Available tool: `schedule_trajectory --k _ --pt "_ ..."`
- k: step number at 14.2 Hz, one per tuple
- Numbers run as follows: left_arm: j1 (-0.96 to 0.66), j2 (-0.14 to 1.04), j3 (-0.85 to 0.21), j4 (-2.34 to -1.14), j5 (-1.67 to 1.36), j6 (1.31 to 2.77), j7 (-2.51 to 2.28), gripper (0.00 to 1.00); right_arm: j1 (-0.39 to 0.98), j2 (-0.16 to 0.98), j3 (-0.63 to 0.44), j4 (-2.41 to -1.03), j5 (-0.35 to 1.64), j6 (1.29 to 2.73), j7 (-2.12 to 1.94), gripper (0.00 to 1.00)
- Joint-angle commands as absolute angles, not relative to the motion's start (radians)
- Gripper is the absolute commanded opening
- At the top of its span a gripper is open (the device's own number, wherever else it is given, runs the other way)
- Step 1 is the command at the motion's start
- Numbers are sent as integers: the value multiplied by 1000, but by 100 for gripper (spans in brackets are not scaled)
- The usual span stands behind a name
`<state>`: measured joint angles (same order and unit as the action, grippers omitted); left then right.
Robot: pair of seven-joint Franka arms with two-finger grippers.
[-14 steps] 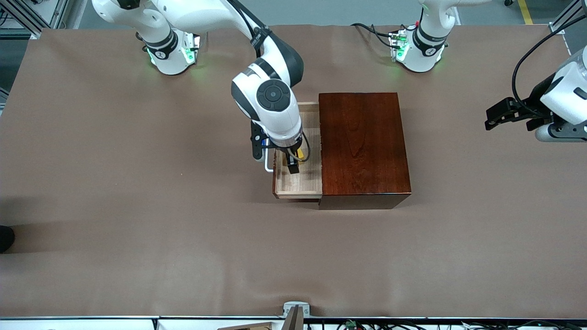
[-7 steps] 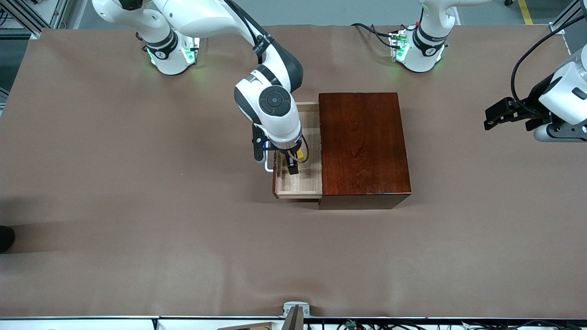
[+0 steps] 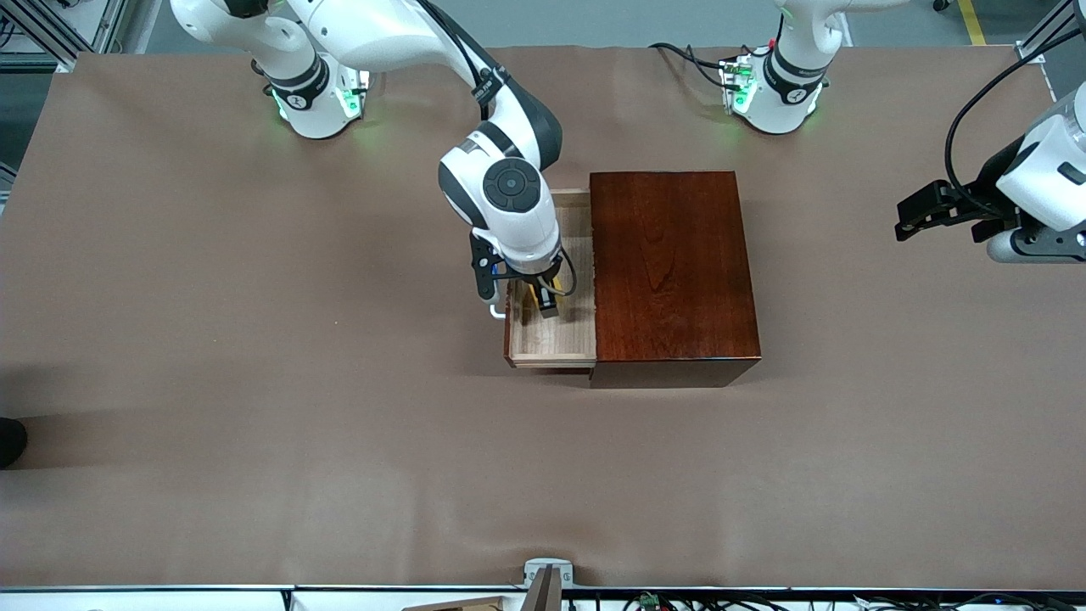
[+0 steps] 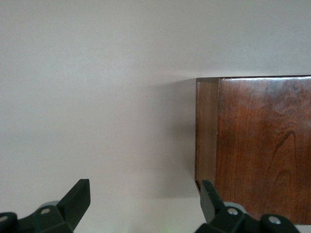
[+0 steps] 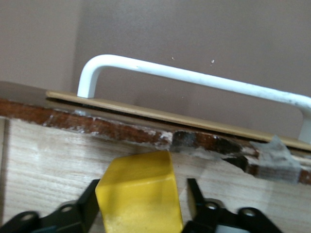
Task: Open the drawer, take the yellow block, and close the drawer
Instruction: 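Lift the yellow cube out with the right gripper while the left gripper withdraws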
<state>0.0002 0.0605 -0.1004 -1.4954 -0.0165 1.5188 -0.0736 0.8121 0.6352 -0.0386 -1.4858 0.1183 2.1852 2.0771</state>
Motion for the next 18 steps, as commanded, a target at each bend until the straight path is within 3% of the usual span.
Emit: schedule_trajectory --k 1,9,18 --pt "0 51 -106 -1505 0 1529 -80 100 821 626 -46 -1499 130 2194 2045 0" --pt "-8 54 -107 -1500 -6 1529 -83 100 804 555 -52 -1486 132 2178 2040 0" --pt "-6 54 -147 -1500 -14 1526 -80 100 669 390 -54 -1488 130 1944 1673 0"
